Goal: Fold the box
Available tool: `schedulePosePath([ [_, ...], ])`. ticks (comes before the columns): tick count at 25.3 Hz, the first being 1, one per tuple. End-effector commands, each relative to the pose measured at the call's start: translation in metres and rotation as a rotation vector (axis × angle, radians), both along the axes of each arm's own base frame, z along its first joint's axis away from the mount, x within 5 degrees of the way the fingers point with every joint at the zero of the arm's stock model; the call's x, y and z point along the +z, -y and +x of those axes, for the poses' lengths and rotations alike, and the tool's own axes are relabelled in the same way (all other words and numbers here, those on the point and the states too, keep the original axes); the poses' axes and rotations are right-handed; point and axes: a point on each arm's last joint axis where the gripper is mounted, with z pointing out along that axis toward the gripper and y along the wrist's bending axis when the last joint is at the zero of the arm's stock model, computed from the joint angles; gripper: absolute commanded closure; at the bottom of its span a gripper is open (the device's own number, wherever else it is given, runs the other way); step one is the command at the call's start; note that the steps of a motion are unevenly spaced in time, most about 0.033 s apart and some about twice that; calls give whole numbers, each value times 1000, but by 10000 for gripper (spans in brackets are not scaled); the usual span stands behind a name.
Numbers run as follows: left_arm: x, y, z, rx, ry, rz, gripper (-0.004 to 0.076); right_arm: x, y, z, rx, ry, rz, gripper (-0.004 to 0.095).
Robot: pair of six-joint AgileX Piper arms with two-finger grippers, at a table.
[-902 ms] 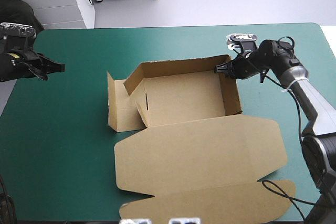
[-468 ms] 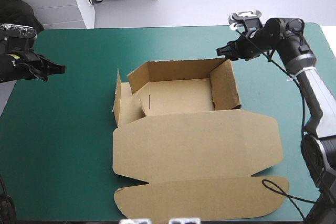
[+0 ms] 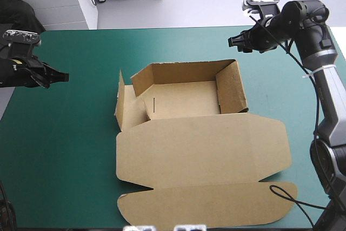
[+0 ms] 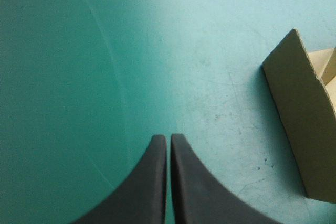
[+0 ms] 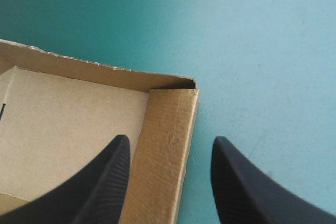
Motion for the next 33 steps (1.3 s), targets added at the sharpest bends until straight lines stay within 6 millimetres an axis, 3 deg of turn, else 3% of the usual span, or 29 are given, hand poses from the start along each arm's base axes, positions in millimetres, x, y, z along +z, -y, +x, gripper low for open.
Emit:
schedulePosePath([
  [1, 18, 2, -6, 8, 88, -8, 718, 1, 3, -7, -21, -5, 1, 460],
  [8, 18, 2, -7, 5, 79, -12, 718, -61, -3, 17, -7, -188, -22, 468],
  [18, 16, 5, -9, -9, 44, -37, 718, -115, -12, 43, 22, -321, 3, 472],
  [19, 16, 7, -9, -15, 49, -65, 718, -119, -14, 44, 38, -331, 10, 544],
  [20, 17, 8, -8, -15, 53, -78, 718, -121, -15, 45, 40, -335, 11, 615],
  [22, 18, 9, -8, -10, 65, -98, 718, -122, -17, 45, 48, -336, 14, 889],
  [23, 18, 8, -6, 6, 80, -107, 718, -121, -18, 45, 51, -336, 16, 919],
  [29, 12, -26, -1, 160, 82, -284, 718, -101, -19, 35, 59, -293, 41, 919],
  [33, 3, -54, -3, 240, 49, -395, 718, -72, -11, 23, 57, -221, 50, 926],
])
